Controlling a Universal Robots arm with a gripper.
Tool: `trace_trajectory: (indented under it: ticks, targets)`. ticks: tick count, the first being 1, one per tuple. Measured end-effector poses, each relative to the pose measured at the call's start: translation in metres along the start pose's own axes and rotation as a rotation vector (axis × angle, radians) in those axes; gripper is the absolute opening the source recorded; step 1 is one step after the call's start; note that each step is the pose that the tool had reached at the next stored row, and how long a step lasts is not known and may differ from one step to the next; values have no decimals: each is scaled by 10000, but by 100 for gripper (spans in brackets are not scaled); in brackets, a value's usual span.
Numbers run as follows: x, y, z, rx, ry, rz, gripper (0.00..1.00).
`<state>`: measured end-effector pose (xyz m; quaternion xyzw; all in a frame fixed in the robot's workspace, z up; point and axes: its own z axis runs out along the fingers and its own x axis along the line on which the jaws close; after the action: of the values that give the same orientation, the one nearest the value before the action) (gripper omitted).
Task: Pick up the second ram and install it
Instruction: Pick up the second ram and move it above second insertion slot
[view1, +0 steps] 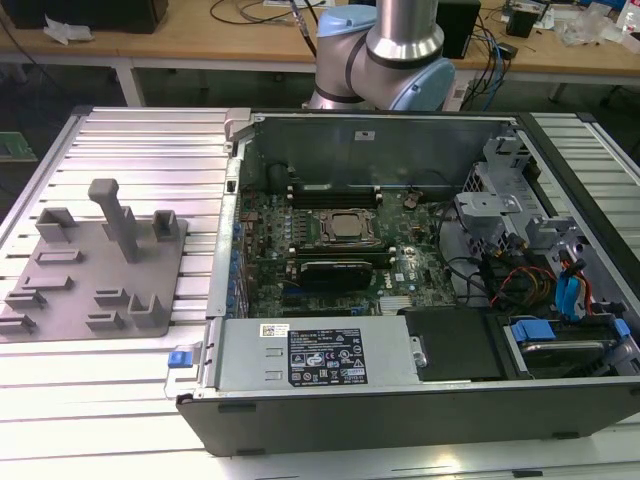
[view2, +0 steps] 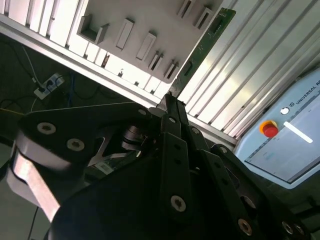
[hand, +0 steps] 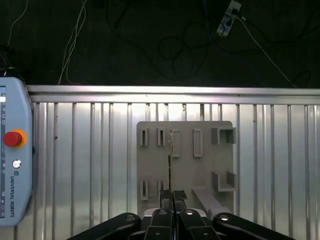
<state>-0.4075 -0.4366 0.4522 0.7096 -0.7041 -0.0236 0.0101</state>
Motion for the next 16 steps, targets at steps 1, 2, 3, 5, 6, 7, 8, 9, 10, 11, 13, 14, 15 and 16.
trace_trajectory:
  ticks: [1, 2, 3, 5, 6, 7, 8, 9, 10, 11, 13, 14, 15, 16]
  targets:
    - [0, 0, -1, 1, -1, 0, 9]
    - [0, 0, -1, 1, -1, 0, 9]
    - [-1, -3, -3, -1, 0, 1, 9]
    - [0, -50, -2, -1, 0, 0, 9]
    - [0, -71, -2, -1, 1, 0, 9]
    - [1, -105, -2, 0, 0, 0, 9]
    - [1, -173, -4, 0, 0, 0, 9]
    - [1, -213, -6, 0, 0, 1, 9]
    - [2, -252, -7, 0, 0, 0, 9]
    - [2, -294, -9, 1, -1, 1, 9]
    - [3, -359, -12, 1, -1, 0, 9]
    - [3, -397, -14, 0, 0, 0, 9]
    - [3, -434, -16, 0, 0, 0, 9]
    - [3, -477, -17, 1, 0, 0, 9]
